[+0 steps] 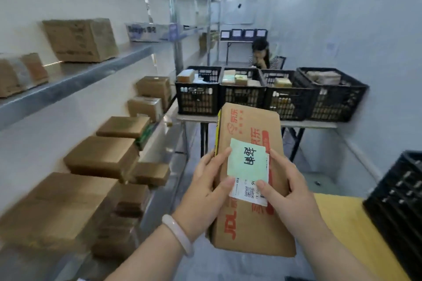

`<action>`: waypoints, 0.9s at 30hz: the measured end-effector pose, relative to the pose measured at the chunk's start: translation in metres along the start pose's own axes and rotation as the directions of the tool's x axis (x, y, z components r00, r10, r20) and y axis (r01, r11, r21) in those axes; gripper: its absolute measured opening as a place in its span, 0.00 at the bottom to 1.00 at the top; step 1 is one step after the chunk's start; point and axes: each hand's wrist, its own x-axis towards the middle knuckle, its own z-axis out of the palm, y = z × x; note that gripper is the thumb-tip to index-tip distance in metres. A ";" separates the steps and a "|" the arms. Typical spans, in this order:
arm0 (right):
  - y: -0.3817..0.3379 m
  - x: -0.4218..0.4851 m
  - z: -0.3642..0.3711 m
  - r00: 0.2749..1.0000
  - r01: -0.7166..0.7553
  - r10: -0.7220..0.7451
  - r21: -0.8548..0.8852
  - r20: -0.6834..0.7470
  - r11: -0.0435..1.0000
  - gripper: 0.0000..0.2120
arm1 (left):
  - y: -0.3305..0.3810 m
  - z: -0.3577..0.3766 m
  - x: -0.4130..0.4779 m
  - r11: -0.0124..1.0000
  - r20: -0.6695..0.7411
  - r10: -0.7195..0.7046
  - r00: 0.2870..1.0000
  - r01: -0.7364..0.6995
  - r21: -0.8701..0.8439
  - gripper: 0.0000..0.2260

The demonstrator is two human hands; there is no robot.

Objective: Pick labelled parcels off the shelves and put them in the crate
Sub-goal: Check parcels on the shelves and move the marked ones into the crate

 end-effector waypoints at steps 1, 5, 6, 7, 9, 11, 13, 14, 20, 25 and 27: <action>0.005 -0.001 -0.022 0.999 -0.010 0.010 -0.008 -0.047 1.000 0.31 | 0.009 0.018 0.011 1.000 0.050 0.022 0.998 -0.022 -0.009 0.24; 0.025 -0.013 -0.115 0.973 -0.082 0.068 -0.054 -0.221 0.995 0.31 | 0.043 0.104 0.050 0.992 0.226 0.102 0.969 -0.082 -0.095 0.29; 0.031 -0.019 -0.139 0.961 -0.112 0.089 -0.075 -0.262 0.991 0.30 | 0.052 0.129 0.056 0.987 0.265 0.119 0.957 -0.086 -0.133 0.29; 0.036 -0.026 -0.163 0.947 -0.140 0.107 -0.091 -0.303 0.986 0.30 | 0.061 0.154 0.061 0.982 0.299 0.133 0.945 -0.084 -0.171 0.29; 0.043 -0.043 -0.207 0.915 -0.192 0.137 -0.112 -0.378 0.975 0.29 | 0.080 0.202 0.068 0.969 0.362 0.151 0.920 -0.064 -0.240 0.29; 0.046 -0.062 -0.248 0.877 -0.242 0.174 -0.098 -0.448 0.965 0.28 | 0.100 0.248 0.073 0.954 0.436 0.155 0.887 -0.020 -0.300 0.28; 0.053 -0.081 -0.286 0.830 -0.293 0.223 -0.058 -0.512 0.954 0.28 | 0.117 0.292 0.074 0.939 0.506 0.151 0.849 0.037 -0.343 0.28; 0.057 -0.091 -0.304 0.804 -0.312 0.252 -0.022 -0.539 0.950 0.27 | 0.125 0.313 0.073 0.928 0.536 0.147 0.831 0.073 -0.366 0.27; 0.082 -0.152 -0.372 0.620 -0.330 0.404 0.243 -0.673 0.912 0.29 | 0.166 0.416 0.058 0.876 0.722 0.150 0.676 0.248 -0.415 0.25; 0.100 -0.184 -0.402 0.492 -0.336 0.478 0.348 -0.728 0.875 0.35 | 0.183 0.480 0.052 0.842 0.778 0.136 0.613 0.342 -0.417 0.24; 0.109 -0.188 -0.411 0.456 -0.341 0.521 0.398 -0.722 0.851 0.33 | 0.185 0.501 0.053 0.819 0.774 0.139 0.618 0.367 -0.440 0.23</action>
